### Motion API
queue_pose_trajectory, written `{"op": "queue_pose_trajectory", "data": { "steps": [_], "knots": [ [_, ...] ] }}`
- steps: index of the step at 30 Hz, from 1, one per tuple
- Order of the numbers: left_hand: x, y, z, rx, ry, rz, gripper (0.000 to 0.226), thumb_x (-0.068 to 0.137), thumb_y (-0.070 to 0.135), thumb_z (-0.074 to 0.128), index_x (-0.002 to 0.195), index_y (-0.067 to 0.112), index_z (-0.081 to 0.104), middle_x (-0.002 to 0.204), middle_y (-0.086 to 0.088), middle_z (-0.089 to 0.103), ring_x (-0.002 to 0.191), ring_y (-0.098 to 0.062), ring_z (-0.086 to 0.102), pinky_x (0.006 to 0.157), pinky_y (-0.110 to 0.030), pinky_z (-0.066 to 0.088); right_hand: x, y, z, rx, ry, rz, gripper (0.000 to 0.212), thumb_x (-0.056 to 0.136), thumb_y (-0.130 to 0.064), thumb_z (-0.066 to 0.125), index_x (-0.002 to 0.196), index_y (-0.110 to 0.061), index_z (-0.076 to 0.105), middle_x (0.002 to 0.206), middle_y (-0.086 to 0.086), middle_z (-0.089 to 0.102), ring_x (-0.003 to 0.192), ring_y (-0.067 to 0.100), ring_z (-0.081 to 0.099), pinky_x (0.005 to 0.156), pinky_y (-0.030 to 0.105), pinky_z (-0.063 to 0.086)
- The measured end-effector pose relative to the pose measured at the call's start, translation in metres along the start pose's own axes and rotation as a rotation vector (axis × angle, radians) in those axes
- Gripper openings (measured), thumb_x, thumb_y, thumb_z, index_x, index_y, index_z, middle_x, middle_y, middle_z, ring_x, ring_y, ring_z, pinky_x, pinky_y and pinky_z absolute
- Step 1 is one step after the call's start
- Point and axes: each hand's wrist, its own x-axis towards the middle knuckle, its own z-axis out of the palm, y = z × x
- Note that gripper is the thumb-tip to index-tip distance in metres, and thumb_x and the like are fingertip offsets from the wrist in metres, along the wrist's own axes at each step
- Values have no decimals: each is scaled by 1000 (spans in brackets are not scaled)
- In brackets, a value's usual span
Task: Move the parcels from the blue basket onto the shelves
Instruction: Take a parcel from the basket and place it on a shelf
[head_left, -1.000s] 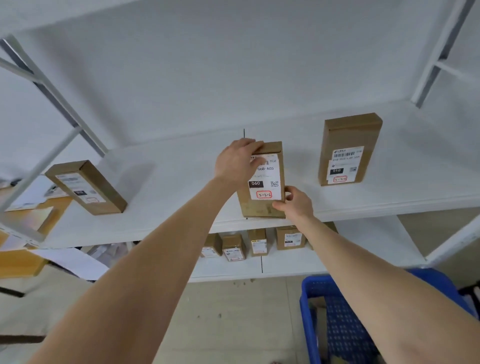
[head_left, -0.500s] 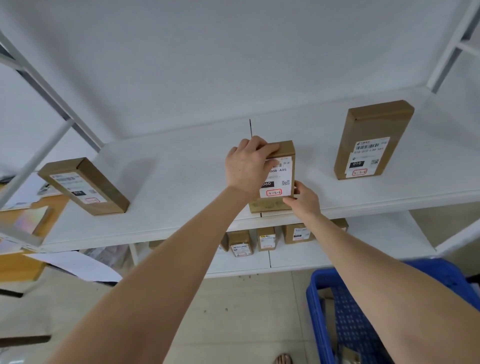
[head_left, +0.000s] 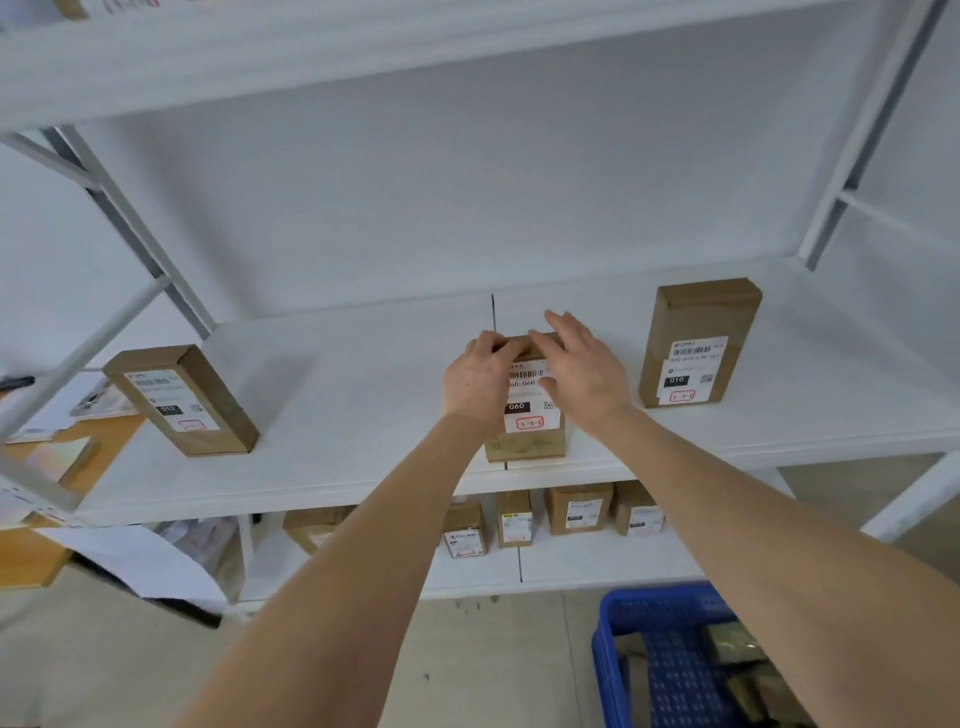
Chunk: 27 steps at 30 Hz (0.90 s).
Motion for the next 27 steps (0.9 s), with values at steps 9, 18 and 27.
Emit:
{"op": "queue_pose_trajectory", "data": {
  "steps": [9,18,27],
  "knots": [
    [6,-9,6,113,-42,9,62,82,16,67,137,15,39,141,-2,40,131,-19,38,98,-30,40,5,-9,5,78,-63,114,55,88,-7,60,139,-21,40,144,7,31,102,29,59,74,35,50],
    [14,-14,14,161,-22,26,61,81,14,64,136,13,39,137,-6,41,130,-22,36,93,-31,42,17,-8,13,54,-61,127,54,90,-6,58,137,-19,37,149,6,26,83,32,63,64,33,46],
    [44,-28,21,170,-1,10,60,77,15,69,132,11,45,135,-5,47,130,-23,41,96,-31,42,46,-8,25,72,-58,175,55,89,-2,56,139,-17,38,151,5,25,85,36,63,63,33,38]
  ]
}}
